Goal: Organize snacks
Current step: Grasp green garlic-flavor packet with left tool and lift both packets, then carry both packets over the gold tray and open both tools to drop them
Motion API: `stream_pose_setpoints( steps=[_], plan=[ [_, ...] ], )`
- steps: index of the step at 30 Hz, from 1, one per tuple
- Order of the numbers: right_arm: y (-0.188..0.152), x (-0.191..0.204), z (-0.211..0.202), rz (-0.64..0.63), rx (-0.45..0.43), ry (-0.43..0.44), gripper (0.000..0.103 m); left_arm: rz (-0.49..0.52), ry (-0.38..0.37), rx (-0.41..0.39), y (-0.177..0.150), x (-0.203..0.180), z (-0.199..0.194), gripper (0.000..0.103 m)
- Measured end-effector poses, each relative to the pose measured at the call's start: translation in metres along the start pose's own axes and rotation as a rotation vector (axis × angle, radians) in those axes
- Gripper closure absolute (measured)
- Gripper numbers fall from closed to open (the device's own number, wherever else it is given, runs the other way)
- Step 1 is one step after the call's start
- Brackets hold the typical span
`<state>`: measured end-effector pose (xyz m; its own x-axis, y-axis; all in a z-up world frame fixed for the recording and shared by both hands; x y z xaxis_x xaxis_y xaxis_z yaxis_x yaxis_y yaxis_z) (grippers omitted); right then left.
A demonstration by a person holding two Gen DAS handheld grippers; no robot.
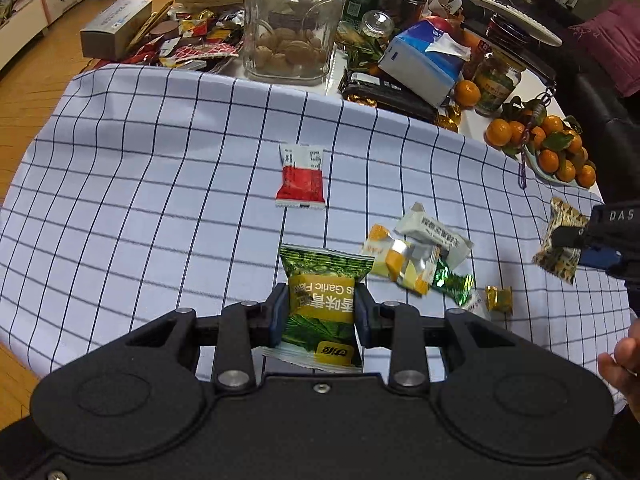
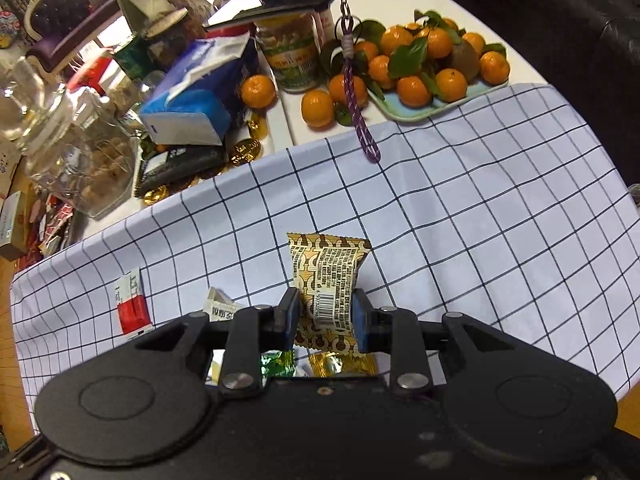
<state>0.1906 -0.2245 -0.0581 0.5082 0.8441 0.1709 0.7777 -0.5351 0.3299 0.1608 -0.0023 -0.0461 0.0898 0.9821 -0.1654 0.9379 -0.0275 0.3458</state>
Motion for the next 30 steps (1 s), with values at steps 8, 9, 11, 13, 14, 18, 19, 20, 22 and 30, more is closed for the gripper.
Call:
stream_pose_setpoints(
  steps=[8, 9, 11, 13, 14, 18, 19, 20, 22, 30],
  plan=[
    [-0.065, -0.003, -0.044, -0.088, -0.132, 0.015, 0.074, -0.008, -0.006, 0.003, -0.065, 0.010, -0.015, 0.061],
    [-0.076, -0.005, -0.048, -0.091, -0.131, 0.027, 0.074, -0.009, -0.011, 0.004, -0.072, 0.011, -0.017, 0.061],
    [-0.095, -0.008, -0.055, -0.099, -0.135, 0.043, 0.074, -0.007, -0.023, 0.006, -0.086, 0.011, -0.020, 0.061],
    [-0.114, -0.010, -0.063, -0.110, -0.150, 0.054, 0.074, -0.004, -0.030, 0.002, -0.097, 0.011, -0.024, 0.061],
    [-0.123, -0.011, -0.066, -0.111, -0.156, 0.060, 0.074, 0.004, -0.032, -0.002, -0.104, 0.010, -0.026, 0.061],
    [-0.157, -0.022, -0.075, -0.090, -0.141, 0.100, 0.074, 0.043, -0.032, -0.028, -0.125, 0.003, -0.035, 0.061],
    [-0.163, -0.026, -0.075, -0.074, -0.127, 0.105, 0.074, 0.053, -0.031, -0.031, -0.129, 0.000, -0.036, 0.061],
    [-0.168, -0.029, -0.075, -0.059, -0.115, 0.111, 0.074, 0.064, -0.031, -0.032, -0.134, -0.002, -0.037, 0.061],
    [-0.182, -0.038, -0.073, -0.020, -0.079, 0.122, 0.074, 0.086, -0.033, -0.030, -0.142, -0.009, -0.038, 0.061],
    [-0.219, -0.063, -0.070, 0.057, -0.020, 0.134, 0.074, 0.193, -0.003, -0.021, -0.165, -0.036, -0.036, 0.061]
  ],
)
Point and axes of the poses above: each gripper's, at about its wrist camera, not at the fingertips, and z roughly the way its jaws point, x to its left, y to its top, the point moved 5 cm from there along z, roughly the way its jaws point, and after that the axes turned 6 degrees about x, right-handed, at the moved point
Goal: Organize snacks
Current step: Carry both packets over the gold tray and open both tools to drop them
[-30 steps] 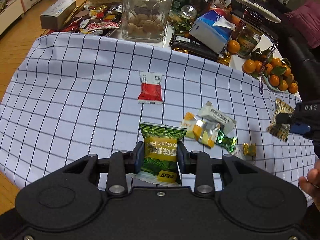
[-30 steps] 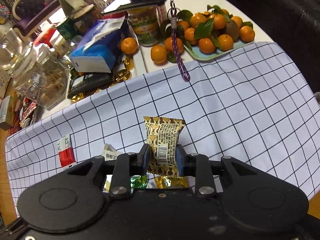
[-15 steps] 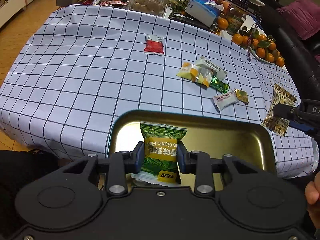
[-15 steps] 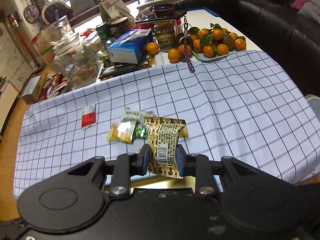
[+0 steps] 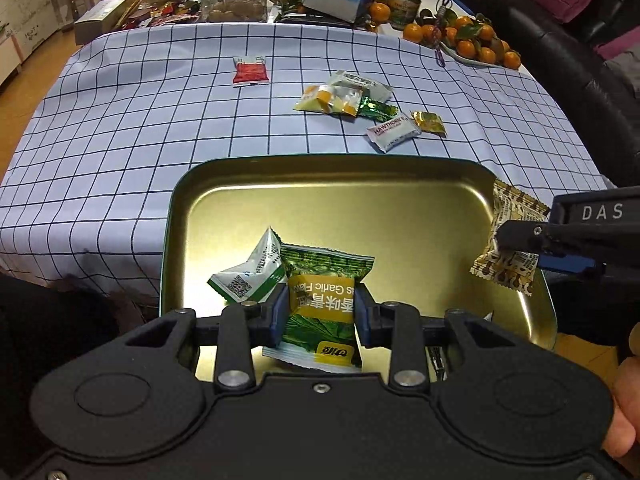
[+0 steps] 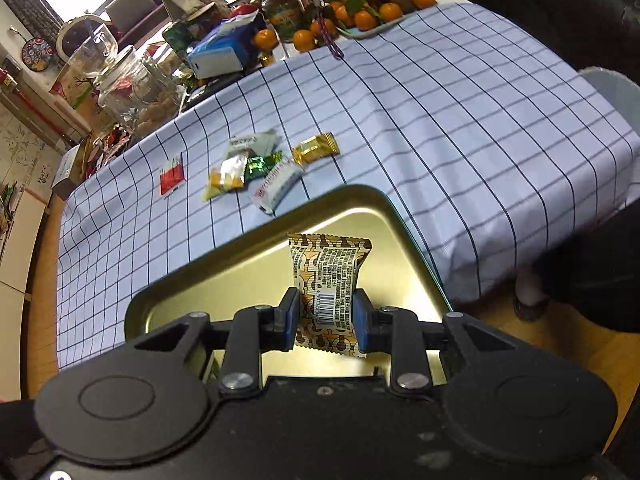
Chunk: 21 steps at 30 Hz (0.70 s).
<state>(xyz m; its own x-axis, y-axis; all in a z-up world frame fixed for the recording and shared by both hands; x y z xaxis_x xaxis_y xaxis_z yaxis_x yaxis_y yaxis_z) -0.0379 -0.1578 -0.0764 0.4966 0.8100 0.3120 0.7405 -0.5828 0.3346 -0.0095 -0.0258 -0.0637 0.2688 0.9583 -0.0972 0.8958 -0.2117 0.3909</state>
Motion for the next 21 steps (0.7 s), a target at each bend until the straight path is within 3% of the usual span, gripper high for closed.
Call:
stream_pose_setpoints(
  steps=[8, 21],
  plan=[
    [-0.004, 0.011, -0.012, -0.109, -0.084, 0.011, 0.074, 0.043, -0.028, 0.016, -0.012, -0.014, -0.001, 0.061],
    [-0.001, 0.015, -0.004, -0.122, -0.064, 0.023, 0.071, 0.054, -0.038, 0.022, -0.011, -0.017, 0.002, 0.060]
  ],
)
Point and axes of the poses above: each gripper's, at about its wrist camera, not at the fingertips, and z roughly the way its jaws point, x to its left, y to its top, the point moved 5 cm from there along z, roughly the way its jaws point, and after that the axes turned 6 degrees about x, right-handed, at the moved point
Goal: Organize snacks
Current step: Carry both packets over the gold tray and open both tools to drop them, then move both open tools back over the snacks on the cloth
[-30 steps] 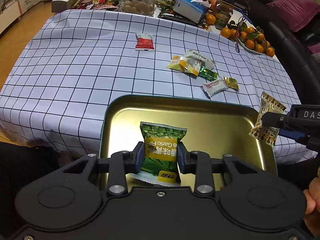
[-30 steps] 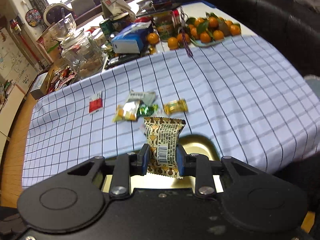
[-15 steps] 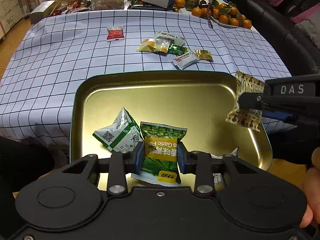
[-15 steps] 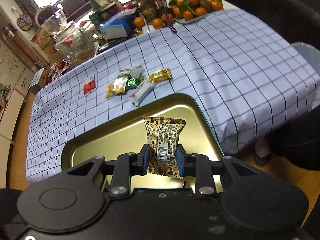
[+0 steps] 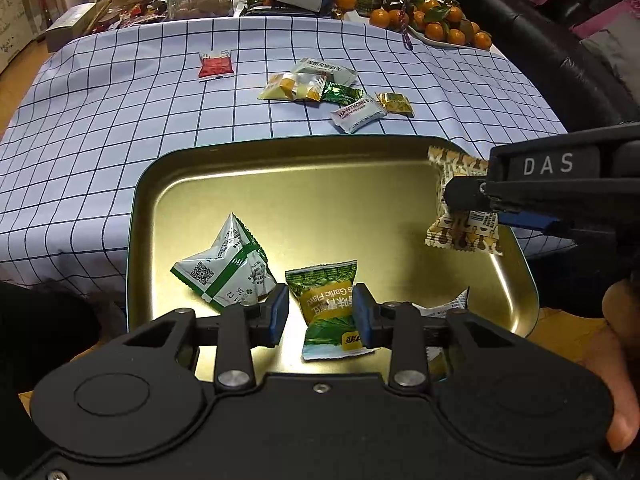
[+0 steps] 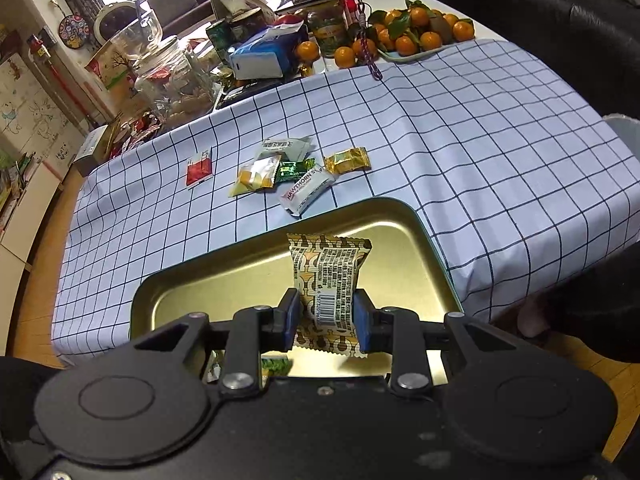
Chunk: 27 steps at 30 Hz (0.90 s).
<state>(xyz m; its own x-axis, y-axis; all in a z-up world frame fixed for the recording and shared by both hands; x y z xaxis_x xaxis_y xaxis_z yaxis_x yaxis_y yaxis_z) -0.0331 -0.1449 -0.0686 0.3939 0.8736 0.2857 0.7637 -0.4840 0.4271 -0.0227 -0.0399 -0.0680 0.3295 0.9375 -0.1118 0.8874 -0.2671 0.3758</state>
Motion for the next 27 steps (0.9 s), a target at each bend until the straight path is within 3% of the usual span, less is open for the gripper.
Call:
stream_pose_setpoints(
  steps=[17, 27],
  plan=[
    [-0.0016, 0.0002, 0.0074, 0.023, 0.045, 0.009, 0.069, -0.029, 0.030, 0.012, 0.0020, 0.0051, 0.0043, 0.060],
    [0.0011, -0.0053, 0.0091, 0.072, 0.046, 0.013, 0.058, -0.025, 0.034, 0.014, 0.0017, 0.0046, 0.0045, 0.060]
  ],
)
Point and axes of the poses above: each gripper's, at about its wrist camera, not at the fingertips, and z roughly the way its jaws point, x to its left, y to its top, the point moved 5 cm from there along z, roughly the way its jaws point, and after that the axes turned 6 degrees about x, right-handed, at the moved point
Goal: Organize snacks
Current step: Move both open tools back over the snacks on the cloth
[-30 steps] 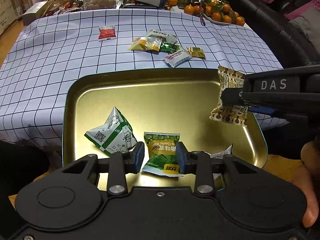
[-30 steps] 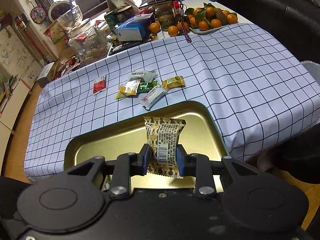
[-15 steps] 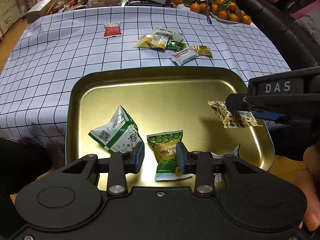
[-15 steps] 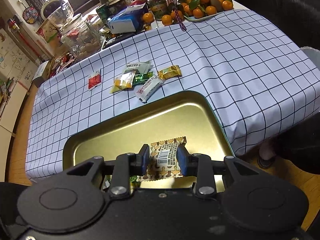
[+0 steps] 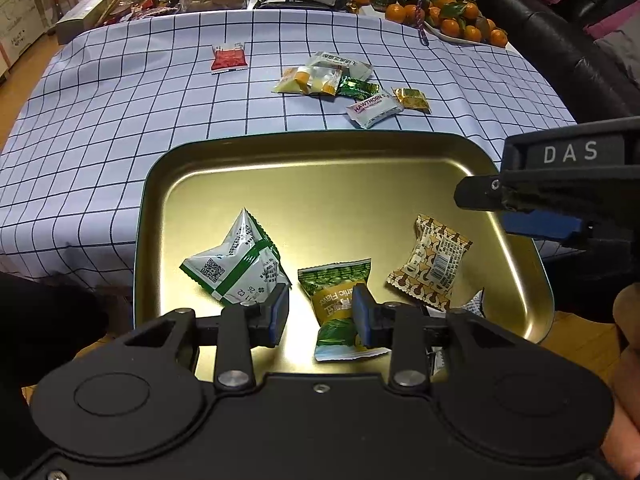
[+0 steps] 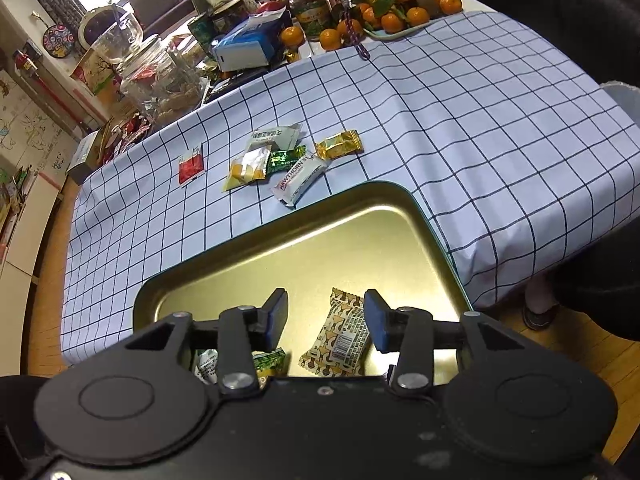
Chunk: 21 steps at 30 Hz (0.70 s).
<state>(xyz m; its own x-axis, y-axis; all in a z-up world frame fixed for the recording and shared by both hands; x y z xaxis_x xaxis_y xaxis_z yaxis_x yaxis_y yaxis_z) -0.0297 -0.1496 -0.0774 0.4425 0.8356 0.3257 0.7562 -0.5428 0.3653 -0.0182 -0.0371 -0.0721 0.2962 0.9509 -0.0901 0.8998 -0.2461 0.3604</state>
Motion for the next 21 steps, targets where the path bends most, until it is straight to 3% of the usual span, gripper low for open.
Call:
stream_pose_setpoints(
  steps=[11, 21],
  plan=[
    [-0.001, -0.001, 0.009, 0.011, 0.054, -0.025, 0.056, -0.030, 0.017, -0.001, 0.002, 0.005, 0.001, 0.060],
    [-0.001, -0.005, 0.020, 0.031, 0.095, -0.112, 0.056, -0.065, 0.029, 0.011, 0.005, 0.011, 0.005, 0.060]
  ],
)
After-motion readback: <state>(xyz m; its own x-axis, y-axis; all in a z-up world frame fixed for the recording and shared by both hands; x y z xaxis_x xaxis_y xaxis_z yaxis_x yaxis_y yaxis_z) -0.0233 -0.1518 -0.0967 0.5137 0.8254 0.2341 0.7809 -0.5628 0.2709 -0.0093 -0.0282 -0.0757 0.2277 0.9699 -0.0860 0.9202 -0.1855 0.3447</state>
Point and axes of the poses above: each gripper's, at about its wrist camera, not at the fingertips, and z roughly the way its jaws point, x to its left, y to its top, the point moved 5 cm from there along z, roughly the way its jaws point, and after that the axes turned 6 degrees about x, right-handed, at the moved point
